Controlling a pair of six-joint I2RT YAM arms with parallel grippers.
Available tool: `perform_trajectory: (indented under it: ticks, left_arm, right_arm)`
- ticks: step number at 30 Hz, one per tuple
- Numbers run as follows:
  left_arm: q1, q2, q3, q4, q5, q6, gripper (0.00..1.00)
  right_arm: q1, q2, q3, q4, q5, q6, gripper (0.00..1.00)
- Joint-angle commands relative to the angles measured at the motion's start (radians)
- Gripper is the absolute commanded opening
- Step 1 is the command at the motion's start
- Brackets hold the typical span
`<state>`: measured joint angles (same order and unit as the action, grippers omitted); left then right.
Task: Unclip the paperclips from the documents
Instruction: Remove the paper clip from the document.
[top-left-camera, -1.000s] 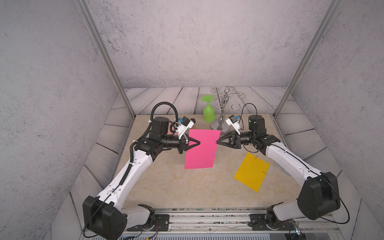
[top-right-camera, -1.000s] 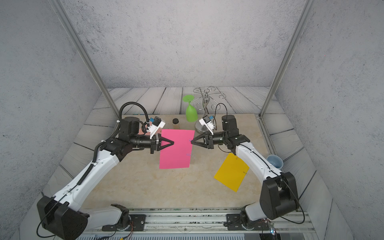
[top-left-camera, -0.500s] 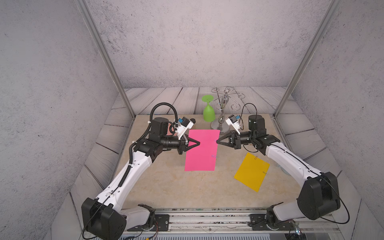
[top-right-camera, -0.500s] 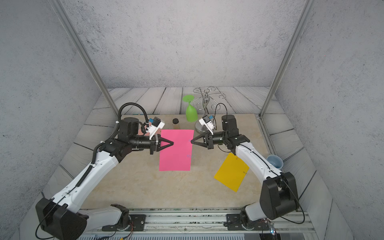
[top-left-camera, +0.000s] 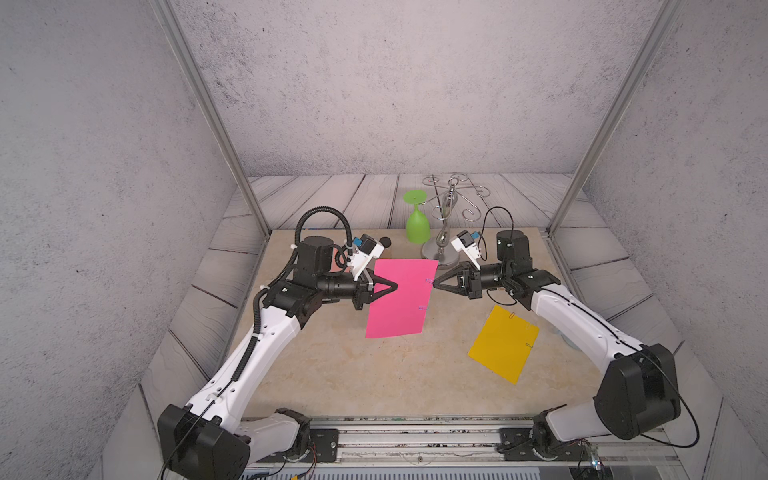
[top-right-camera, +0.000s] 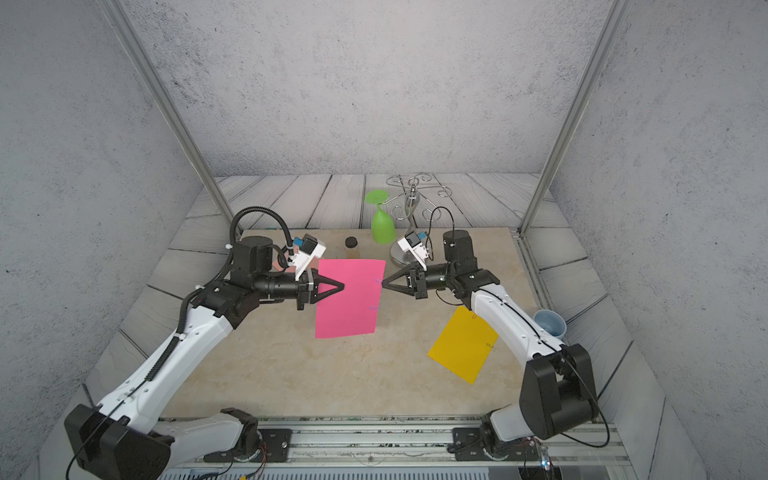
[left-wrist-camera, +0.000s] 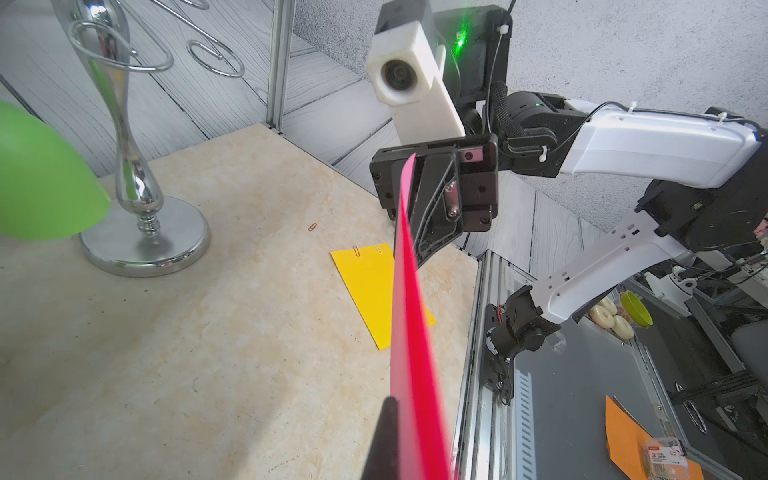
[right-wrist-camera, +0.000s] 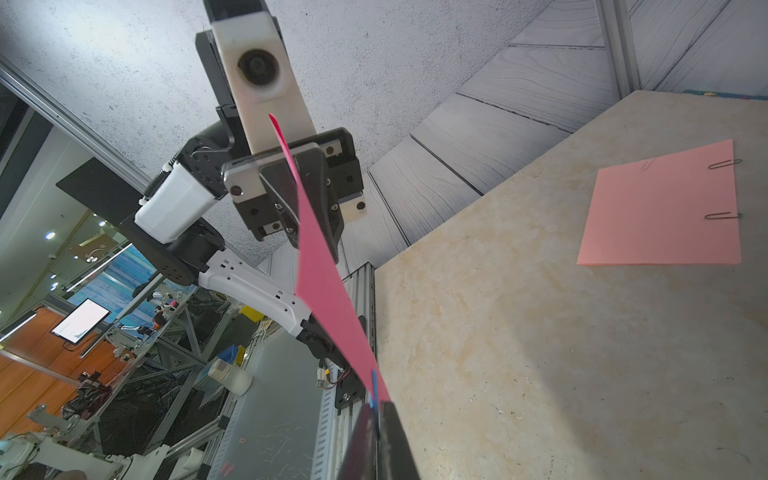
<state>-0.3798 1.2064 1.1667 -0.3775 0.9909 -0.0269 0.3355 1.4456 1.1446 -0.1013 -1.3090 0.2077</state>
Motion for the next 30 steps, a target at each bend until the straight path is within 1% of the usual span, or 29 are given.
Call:
perform_trajectory:
  ticks: [1, 6, 23, 30]
  left_arm:
    - [0.012, -0.015, -0.003, 0.008, 0.008, 0.007, 0.0]
    - [0.013, -0.015, -0.004, 0.006, 0.007, 0.007, 0.0]
    - [0.035, -0.025, 0.004, -0.002, 0.003, 0.012, 0.0]
    - [0.045, -0.033, 0.001, -0.011, -0.017, 0.019, 0.0]
  right_arm:
    - [-0.004, 0.016, 0.022, -0.019, -0.017, -0.013, 0.06]
    - [-0.004, 0.011, 0.024, -0.031, -0.013, -0.023, 0.01]
    - [-0.007, 0.019, 0.031, -0.081, -0.003, -0.068, 0.0]
    - [-0.036, 0.017, 0.024, -0.123, 0.033, -0.098, 0.0]
